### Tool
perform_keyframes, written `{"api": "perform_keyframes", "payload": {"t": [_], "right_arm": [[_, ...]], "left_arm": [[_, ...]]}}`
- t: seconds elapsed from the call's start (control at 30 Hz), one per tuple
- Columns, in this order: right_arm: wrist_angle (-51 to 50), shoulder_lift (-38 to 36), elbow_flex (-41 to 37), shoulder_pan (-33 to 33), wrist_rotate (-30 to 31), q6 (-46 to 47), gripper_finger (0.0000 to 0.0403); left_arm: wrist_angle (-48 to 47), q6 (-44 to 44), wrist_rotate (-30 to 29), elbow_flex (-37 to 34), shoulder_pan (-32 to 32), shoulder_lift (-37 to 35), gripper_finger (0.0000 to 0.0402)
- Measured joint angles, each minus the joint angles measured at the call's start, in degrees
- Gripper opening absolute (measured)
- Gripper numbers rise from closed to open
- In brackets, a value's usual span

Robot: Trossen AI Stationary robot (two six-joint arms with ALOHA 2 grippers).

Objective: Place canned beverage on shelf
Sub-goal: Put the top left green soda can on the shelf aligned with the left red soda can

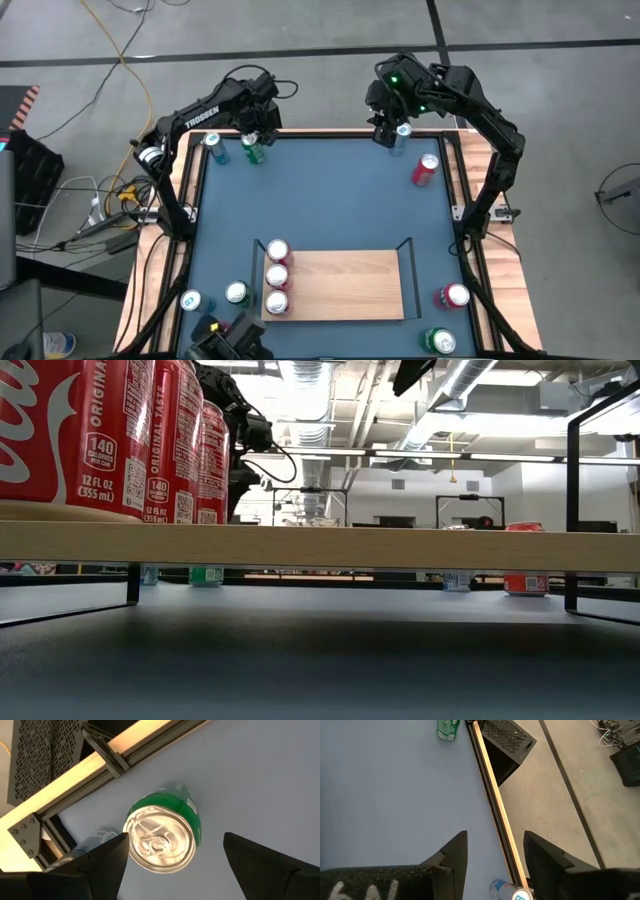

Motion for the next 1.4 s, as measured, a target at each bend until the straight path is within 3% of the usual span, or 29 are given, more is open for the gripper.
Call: {"api": "perform_keyframes", "payload": {"t": [0.67,1.4], "right_arm": [[1.8,0.0,0.0,-2.3,-0.1,0.0,0.0175],[1.8,0.0,0.0,-3.7,-0.3,-1.0,0.0175]], "left_arm": [[-0.8,-1.8,-2.8,-0.8,1.5,0.0,0.0310],[-1.8,-1.7,0.7,-0.7,1.6,0.4,0.0309]]}}
